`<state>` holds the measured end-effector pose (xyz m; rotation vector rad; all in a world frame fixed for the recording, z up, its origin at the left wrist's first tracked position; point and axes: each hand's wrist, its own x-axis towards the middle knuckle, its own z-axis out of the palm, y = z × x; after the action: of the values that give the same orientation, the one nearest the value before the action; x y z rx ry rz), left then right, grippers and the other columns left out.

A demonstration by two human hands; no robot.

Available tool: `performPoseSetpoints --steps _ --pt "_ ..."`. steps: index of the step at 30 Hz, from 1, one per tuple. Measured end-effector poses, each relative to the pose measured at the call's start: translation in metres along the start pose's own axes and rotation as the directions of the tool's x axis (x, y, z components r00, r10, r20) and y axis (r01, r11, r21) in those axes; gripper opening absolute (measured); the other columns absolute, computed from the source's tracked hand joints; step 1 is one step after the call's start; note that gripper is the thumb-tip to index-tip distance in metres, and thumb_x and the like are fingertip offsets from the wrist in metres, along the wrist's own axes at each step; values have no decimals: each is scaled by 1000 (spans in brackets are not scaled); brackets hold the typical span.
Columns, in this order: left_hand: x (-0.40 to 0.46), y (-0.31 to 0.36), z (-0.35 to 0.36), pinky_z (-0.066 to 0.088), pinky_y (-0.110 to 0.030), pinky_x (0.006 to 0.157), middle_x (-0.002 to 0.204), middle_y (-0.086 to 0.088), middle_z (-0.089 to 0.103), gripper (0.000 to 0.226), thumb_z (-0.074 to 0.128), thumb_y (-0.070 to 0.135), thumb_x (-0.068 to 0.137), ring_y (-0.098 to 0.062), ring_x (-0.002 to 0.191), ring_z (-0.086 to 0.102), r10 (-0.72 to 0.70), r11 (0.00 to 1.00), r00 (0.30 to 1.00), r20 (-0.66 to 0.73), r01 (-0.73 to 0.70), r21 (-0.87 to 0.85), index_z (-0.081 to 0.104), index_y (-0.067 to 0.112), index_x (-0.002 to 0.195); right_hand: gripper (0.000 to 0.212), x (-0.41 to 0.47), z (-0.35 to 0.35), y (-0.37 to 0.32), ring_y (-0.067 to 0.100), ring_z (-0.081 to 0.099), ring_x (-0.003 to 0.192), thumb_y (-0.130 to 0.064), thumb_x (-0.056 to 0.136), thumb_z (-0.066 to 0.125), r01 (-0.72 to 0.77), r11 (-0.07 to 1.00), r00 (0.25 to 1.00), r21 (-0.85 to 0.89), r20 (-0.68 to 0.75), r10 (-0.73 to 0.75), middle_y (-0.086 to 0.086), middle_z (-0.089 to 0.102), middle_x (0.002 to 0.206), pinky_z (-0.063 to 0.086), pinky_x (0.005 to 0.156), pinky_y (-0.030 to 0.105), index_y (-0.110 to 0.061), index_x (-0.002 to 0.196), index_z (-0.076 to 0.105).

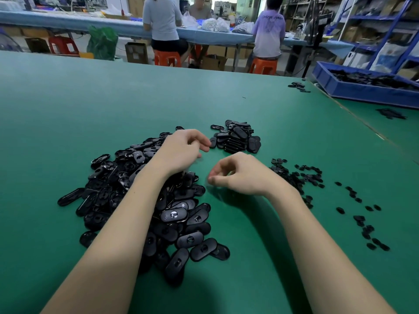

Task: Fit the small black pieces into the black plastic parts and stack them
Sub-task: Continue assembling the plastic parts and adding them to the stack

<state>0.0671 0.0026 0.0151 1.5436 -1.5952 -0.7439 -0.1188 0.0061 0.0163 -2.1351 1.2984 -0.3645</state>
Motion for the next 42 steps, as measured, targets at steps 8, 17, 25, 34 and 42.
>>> performPoseSetpoints --steps 8,17,25,34,42 --pt "1 -1 1 42 -5 59 92 7 76 36 40 7 96 6 64 64 11 1000 1000 13 -11 25 72 22 95 17 -3 9 -5 -5 58 66 -47 80 80 -6 999 999 -51 47 8 -17 71 75 50 72 21 -31 83 78" --pt "-4 8 2 43 -9 63 91 10 76 29 47 13 97 3 70 66 9 999 999 35 -11 51 72 27 94 6 -8 -8 7 -6 55 55 -26 84 80 13 999 999 33 -37 -12 -12 71 73 41 57 8 -27 81 76" --pt "-12 19 13 56 -54 92 93 18 74 19 56 47 90 -4 90 70 -12 999 958 285 -2 47 72 37 96 7 -19 -37 34 7 60 68 -33 84 81 16 982 975 187 -221 26 -13 70 73 53 77 35 -32 81 75" --pt "-15 23 26 53 -24 79 93 7 76 11 73 30 90 -13 90 71 74 997 945 319 -75 -9 74 32 100 6 -26 -45 36 7 58 62 -29 84 81 19 979 964 201 -264 36 -13 71 75 48 69 27 -33 85 76" --pt "-18 28 34 48 -17 76 92 11 69 19 76 24 80 -13 82 66 245 921 957 158 -280 269 70 27 98 8 -41 -76 44 13 67 92 -45 72 81 -404 879 913 -252 -172 370 -14 74 88 57 88 35 -38 72 77"
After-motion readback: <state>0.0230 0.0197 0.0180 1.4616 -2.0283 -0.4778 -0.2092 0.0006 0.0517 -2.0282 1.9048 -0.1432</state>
